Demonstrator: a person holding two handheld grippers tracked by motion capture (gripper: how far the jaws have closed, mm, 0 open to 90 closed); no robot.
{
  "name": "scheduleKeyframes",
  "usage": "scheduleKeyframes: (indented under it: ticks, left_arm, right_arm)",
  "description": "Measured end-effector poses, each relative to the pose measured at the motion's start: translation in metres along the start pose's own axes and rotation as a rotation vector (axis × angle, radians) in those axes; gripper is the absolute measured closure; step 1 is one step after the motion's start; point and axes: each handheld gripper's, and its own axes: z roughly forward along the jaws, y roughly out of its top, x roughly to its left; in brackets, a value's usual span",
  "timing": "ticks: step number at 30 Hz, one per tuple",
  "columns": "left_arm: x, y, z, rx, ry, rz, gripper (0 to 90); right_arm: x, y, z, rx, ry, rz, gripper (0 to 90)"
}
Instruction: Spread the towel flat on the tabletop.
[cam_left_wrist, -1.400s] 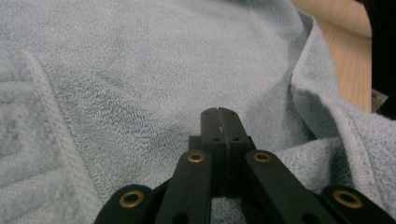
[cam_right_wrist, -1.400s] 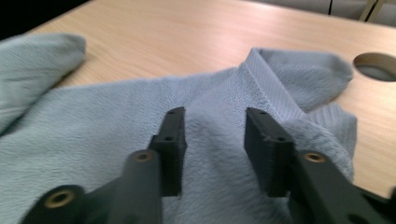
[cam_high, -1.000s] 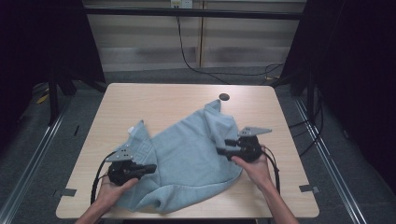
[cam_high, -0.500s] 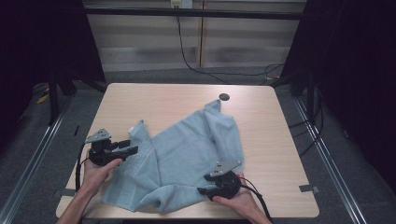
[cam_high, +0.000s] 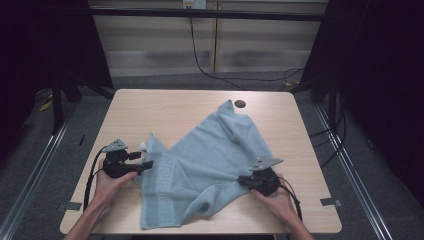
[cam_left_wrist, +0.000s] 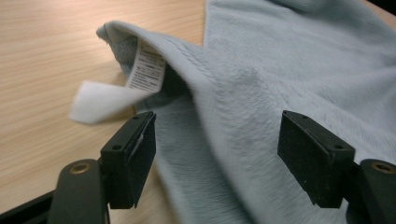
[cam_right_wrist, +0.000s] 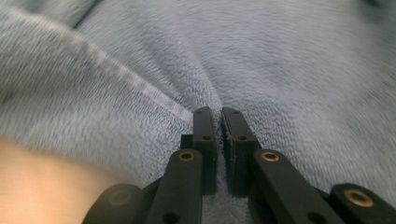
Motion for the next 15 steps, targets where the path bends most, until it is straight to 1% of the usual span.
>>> scheduleKeyframes:
  ticks: [1,4,7,8,9,11,12,13,14,15]
  left_arm:
    - [-0.002,0.001,0.002,0.000,-0.013,0.008,29.8]
    - [-0.010,0.002,0.005,-0.002,-0.032,0.028,33.3]
    - [-0.014,0.003,0.010,0.007,-0.045,0.038,35.6]
    - [-0.015,0.003,0.011,0.010,-0.044,0.037,36.4]
    - [-0.016,0.003,0.013,0.017,-0.047,0.039,36.7]
    - [-0.019,0.002,0.016,0.035,-0.062,0.054,40.8]
    - [-0.022,0.002,0.018,0.046,-0.072,0.059,41.9]
    - [-0.025,0.001,0.021,0.060,-0.085,0.077,44.3]
    - [-0.029,0.000,0.022,0.063,-0.093,0.084,45.2]
    - [-0.032,0.000,0.023,0.070,-0.108,0.090,45.2]
  right_arm:
    - [-0.010,-0.001,-0.003,-0.007,-0.018,0.017,85.5]
    - [-0.037,0.000,-0.006,-0.016,-0.074,0.053,85.5]
    - [-0.062,0.004,-0.003,-0.021,-0.121,0.099,85.6]
    - [-0.069,0.006,-0.001,-0.018,-0.138,0.099,85.6]
    - [-0.075,0.008,0.002,-0.024,-0.152,0.116,85.4]
    - [-0.084,0.012,0.006,-0.029,-0.160,0.139,84.4]
    - [-0.086,0.014,0.007,-0.044,-0.162,0.149,82.0]
    - [-0.086,0.016,0.007,-0.049,-0.154,0.158,78.6]
    - [-0.084,0.018,0.005,-0.060,-0.155,0.157,75.1]
    - [-0.081,0.020,0.000,-0.085,-0.150,0.156,71.5]
